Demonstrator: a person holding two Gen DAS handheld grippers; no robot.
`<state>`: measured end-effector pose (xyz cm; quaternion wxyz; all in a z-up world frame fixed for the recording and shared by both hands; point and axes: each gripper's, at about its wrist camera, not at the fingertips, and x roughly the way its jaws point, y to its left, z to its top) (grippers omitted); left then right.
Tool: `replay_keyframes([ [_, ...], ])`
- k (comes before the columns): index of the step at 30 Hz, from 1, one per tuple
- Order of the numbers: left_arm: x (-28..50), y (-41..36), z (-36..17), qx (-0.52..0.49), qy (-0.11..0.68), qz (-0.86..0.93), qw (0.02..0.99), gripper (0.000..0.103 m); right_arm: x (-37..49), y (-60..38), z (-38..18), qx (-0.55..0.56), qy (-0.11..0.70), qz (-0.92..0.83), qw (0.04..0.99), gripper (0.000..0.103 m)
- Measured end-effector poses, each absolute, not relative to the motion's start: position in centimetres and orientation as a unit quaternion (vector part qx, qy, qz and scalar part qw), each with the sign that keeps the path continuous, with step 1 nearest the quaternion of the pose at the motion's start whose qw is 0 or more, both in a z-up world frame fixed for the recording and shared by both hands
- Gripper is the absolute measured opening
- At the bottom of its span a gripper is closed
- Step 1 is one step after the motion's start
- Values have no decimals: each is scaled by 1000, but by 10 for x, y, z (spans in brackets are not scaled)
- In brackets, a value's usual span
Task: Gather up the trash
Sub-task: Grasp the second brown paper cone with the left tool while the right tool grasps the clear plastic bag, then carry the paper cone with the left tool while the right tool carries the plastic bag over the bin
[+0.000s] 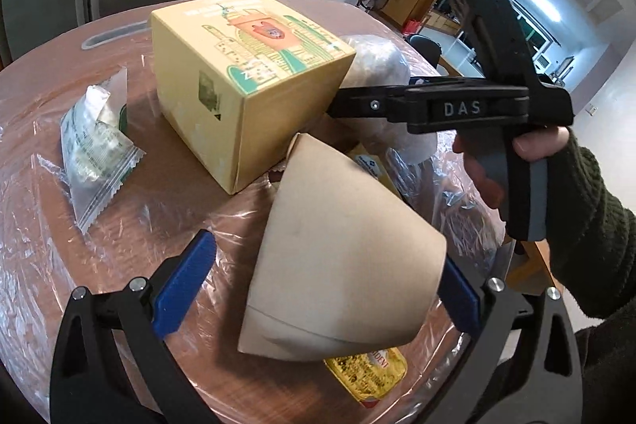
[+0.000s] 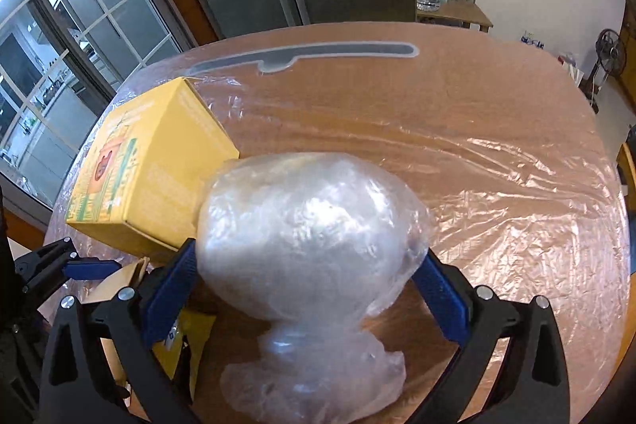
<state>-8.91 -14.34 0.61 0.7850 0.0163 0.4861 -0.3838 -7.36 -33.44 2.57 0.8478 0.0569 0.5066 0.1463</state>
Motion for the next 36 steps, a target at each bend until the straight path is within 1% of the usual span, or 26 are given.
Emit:
replay_keyframes([
  [4, -87, -141, 5, 1, 485, -400, 778, 101, -74, -336, 27, 65, 499, 150, 851, 99],
  [5, -87, -141, 5, 3, 485, -400, 778, 97, -73, -337, 28, 67, 497, 152, 851, 99],
  [6, -88, -141, 6, 8, 485, -399, 778, 91, -72, -337, 28, 68, 497, 154, 851, 98],
  [7, -88, -142, 6, 13, 485, -399, 778, 87, -72, -336, 29, 68, 496, 154, 852, 96],
  [9, -90, -144, 7, 19, 488, -403, 774, 74, -72, -337, 29, 65, 494, 157, 853, 90],
  [11, -94, -145, 8, 29, 489, -401, 774, 73, -71, -336, 30, 58, 495, 159, 852, 79],
  [14, -97, -145, 9, 38, 483, -395, 780, 71, -73, -333, 32, 56, 490, 165, 854, 68],
  [17, -99, -139, 12, 30, 476, -386, 789, 71, -76, -334, 35, 55, 484, 167, 857, 64],
  [27, -101, -119, 24, -7, 454, -343, 822, 71, -101, -353, 51, 62, 453, 140, 878, 63],
  [36, -111, -106, 23, -11, 448, -308, 839, 71, -133, -355, 56, 70, 452, 151, 877, 63],
])
